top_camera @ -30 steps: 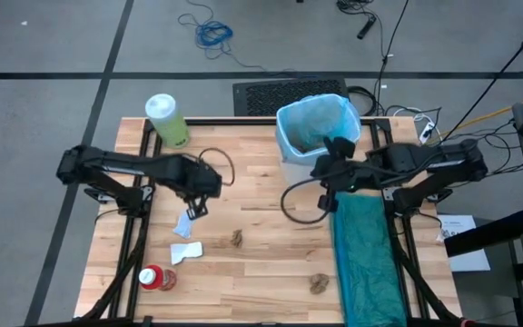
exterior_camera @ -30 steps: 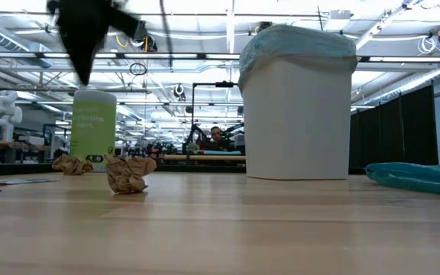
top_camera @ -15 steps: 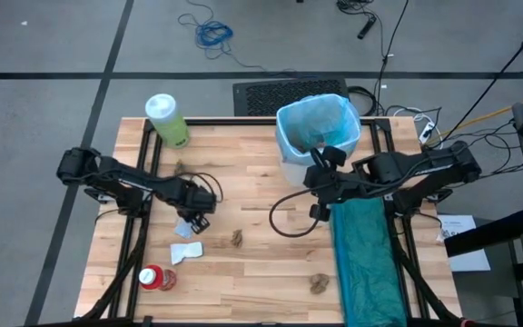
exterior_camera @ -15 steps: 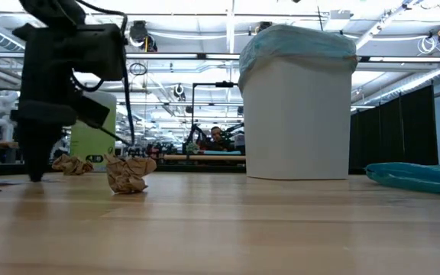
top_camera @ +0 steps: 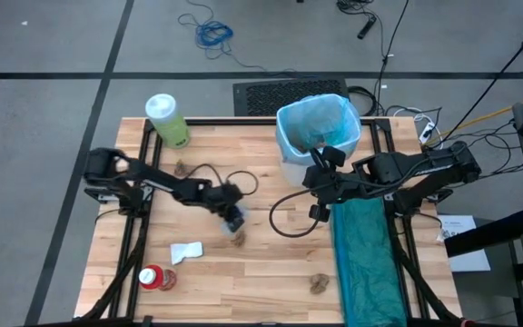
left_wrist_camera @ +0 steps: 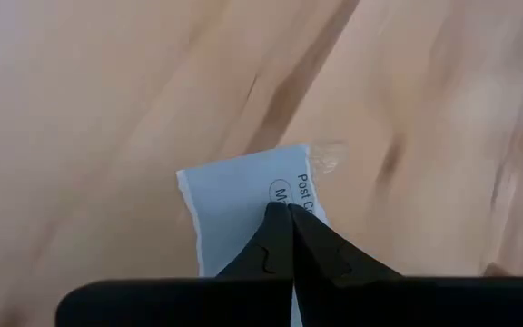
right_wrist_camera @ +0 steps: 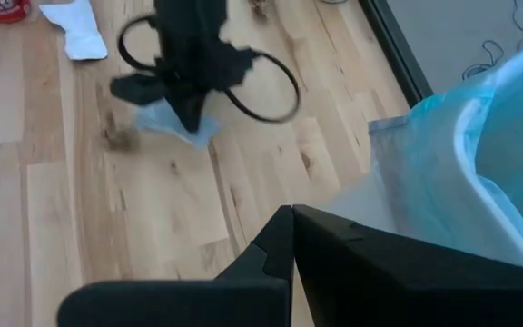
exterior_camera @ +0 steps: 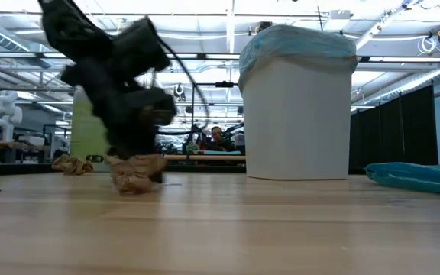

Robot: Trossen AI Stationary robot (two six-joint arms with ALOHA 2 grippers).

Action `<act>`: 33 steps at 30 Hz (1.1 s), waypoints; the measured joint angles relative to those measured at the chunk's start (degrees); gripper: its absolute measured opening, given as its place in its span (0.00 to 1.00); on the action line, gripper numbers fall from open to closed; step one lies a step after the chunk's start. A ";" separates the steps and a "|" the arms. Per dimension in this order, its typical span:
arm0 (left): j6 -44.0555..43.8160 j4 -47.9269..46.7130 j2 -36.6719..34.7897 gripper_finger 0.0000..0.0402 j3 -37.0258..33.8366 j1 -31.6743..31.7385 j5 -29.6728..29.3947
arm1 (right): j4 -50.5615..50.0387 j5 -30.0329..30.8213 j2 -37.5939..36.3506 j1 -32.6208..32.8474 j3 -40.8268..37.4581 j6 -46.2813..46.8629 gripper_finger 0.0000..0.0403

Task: Place trash/remove bag and relplace
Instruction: Put the top white paper trash into the trash bin

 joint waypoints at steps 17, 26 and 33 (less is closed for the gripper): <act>18.39 -18.20 3.65 0.00 21.18 2.29 2.01 | -0.38 -2.64 -0.02 0.88 0.00 -2.29 0.00; 15.98 -31.91 -7.69 0.00 16.77 0.09 -8.83 | 4.54 -8.71 0.11 4.91 -2.00 -5.09 0.00; 7.96 -18.57 -6.84 0.00 3.16 -0.13 -7.61 | 14.11 -13.94 0.20 5.63 -14.58 -3.20 0.00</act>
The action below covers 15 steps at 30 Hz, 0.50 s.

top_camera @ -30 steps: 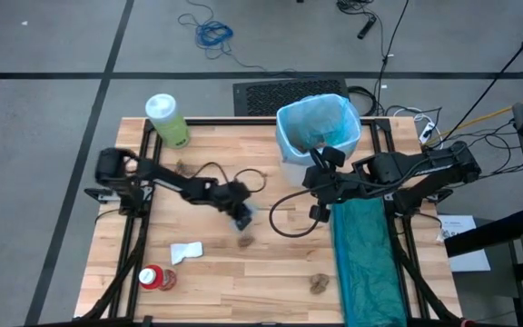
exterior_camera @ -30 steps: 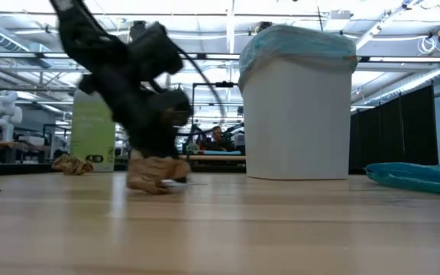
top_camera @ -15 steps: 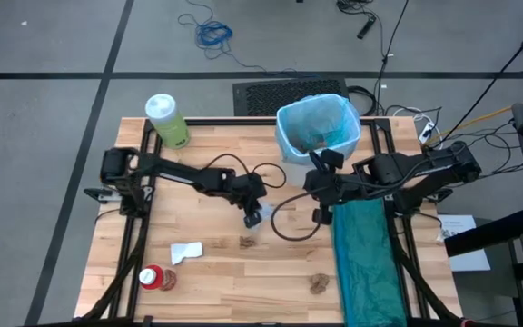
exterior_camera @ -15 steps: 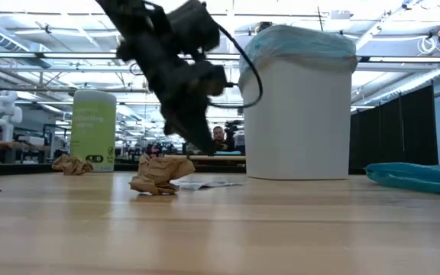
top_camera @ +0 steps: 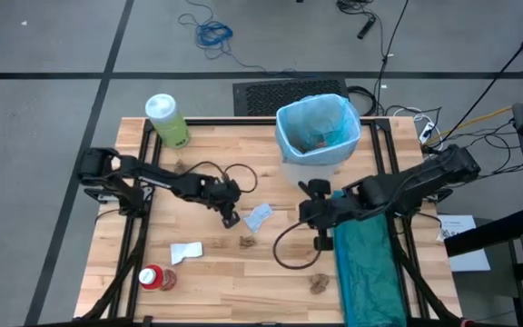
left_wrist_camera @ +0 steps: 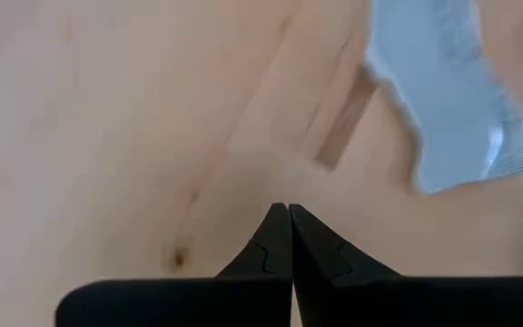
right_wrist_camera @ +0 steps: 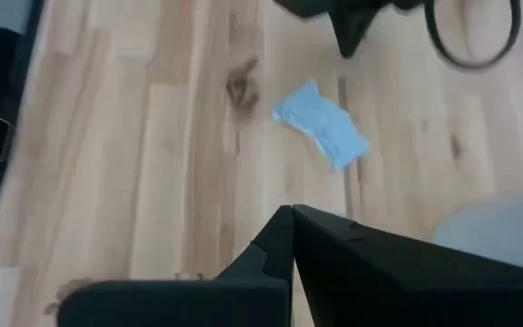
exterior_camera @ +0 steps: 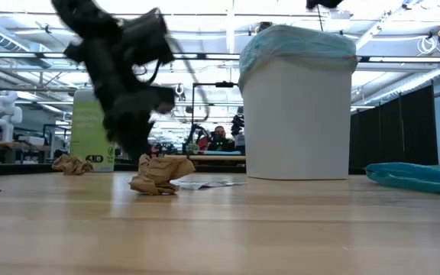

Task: Place trash/remove bag and relplace
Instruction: Put the top white paper trash into the trash bin

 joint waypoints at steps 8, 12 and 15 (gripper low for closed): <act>-3.44 14.70 -0.04 0.00 -5.24 -1.02 4.60 | 18.02 -3.81 -0.07 -2.68 -14.65 3.12 0.00; -3.50 16.52 -0.04 0.00 -5.21 -2.28 4.83 | 26.98 -3.68 -0.07 -4.09 -19.76 3.84 0.00; -3.54 18.54 0.04 0.00 -5.21 -3.33 4.95 | 33.66 -3.65 -0.07 -4.62 -23.13 3.90 0.00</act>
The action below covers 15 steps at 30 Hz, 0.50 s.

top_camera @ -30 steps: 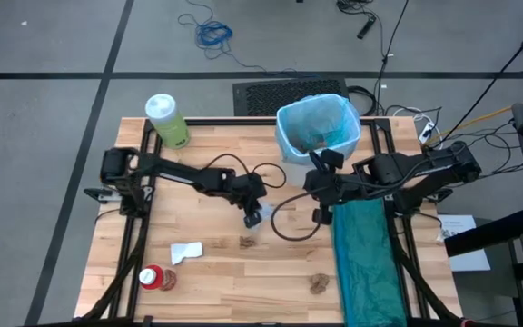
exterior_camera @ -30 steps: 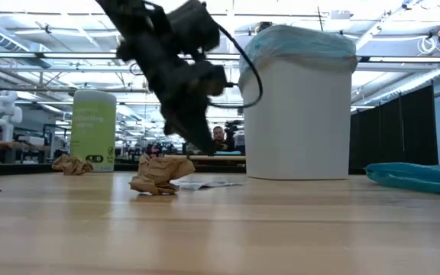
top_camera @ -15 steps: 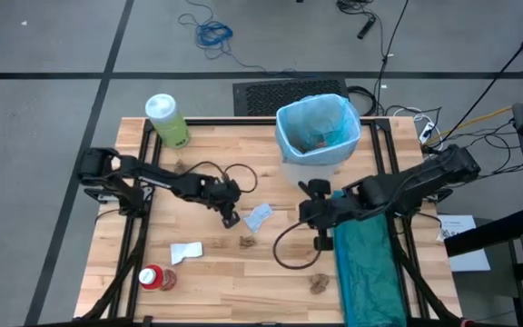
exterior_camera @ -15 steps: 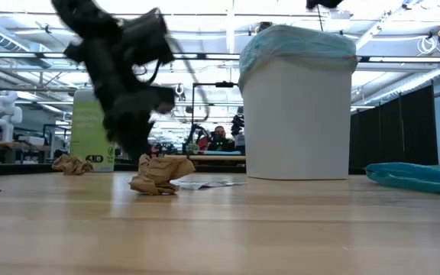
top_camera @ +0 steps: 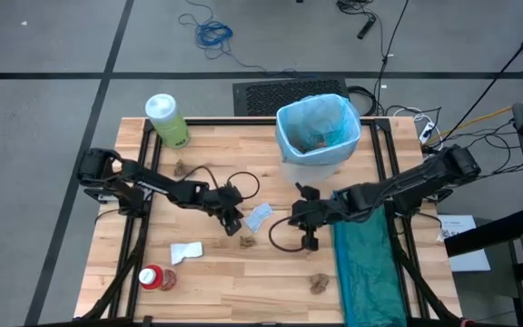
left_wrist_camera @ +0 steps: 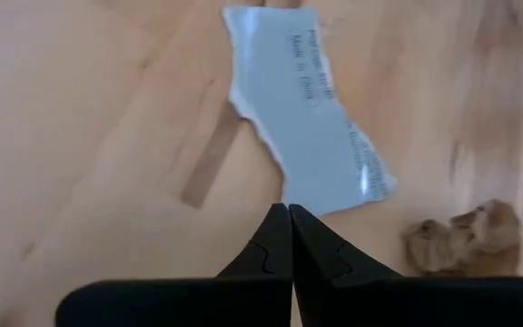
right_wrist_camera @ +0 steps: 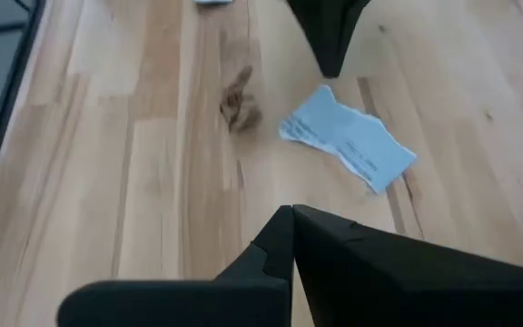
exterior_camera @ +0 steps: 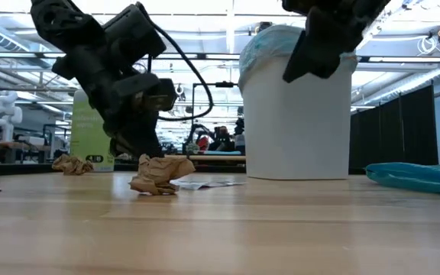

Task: Place trash/remove bag and relplace
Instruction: Put the top white paper trash into the trash bin

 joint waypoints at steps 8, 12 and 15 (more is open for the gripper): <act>-0.31 6.03 6.47 0.00 0.10 -1.41 0.14 | 12.51 3.09 5.97 0.01 -2.97 0.89 0.00; -0.29 16.62 10.06 0.00 0.12 -1.82 2.75 | 15.95 3.46 10.48 0.06 -2.97 3.27 0.00; -0.03 22.33 12.36 0.00 1.43 -2.87 4.96 | 17.72 5.20 13.28 0.30 -2.91 4.36 0.00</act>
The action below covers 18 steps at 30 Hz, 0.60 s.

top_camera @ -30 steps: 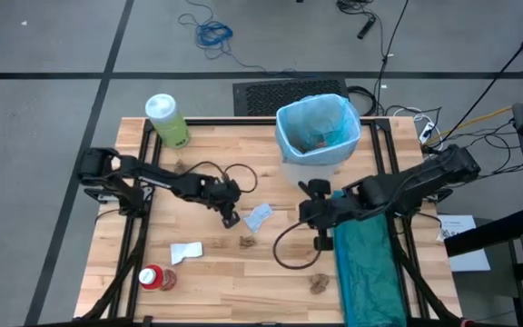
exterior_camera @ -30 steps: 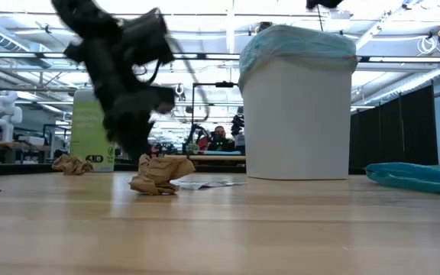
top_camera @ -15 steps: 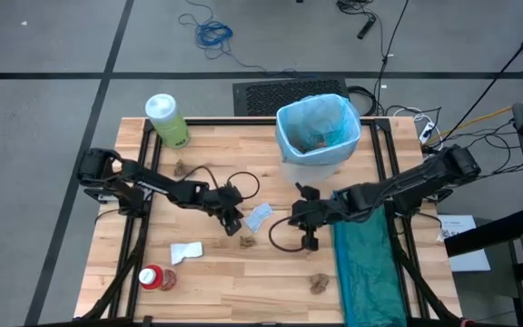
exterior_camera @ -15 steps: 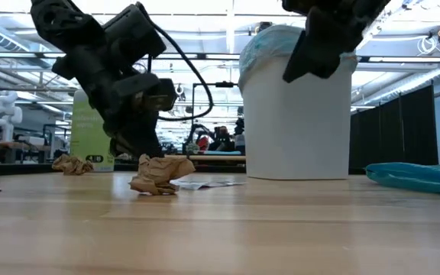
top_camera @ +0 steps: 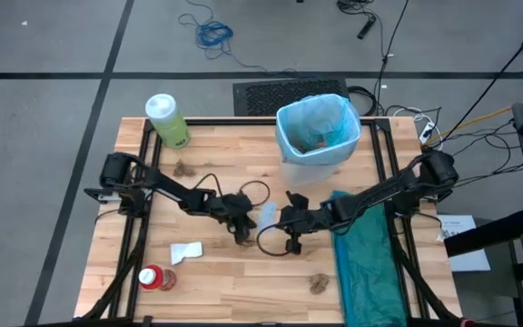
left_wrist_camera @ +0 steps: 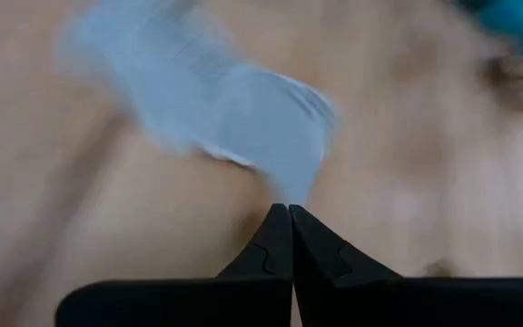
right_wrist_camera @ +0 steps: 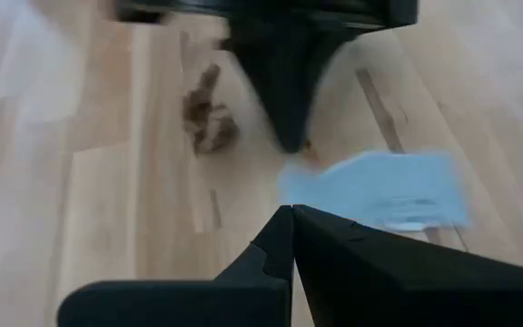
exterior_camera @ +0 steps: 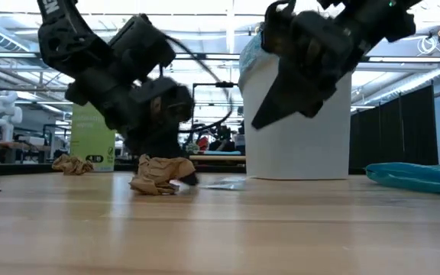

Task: Place trash/remove bag and relplace
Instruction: Put the top white paper trash into the trash bin

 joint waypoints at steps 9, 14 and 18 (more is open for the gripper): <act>1.84 0.72 3.42 0.00 2.70 -2.33 -1.32 | -8.59 6.17 6.27 3.11 6.08 -4.88 0.17; 2.78 1.02 3.42 0.00 2.70 -2.35 -2.99 | -15.72 9.81 9.02 4.72 10.90 -1.99 0.37; 3.19 1.02 3.42 0.00 2.70 -2.35 -3.30 | -17.15 9.82 11.25 6.83 13.17 -1.14 0.51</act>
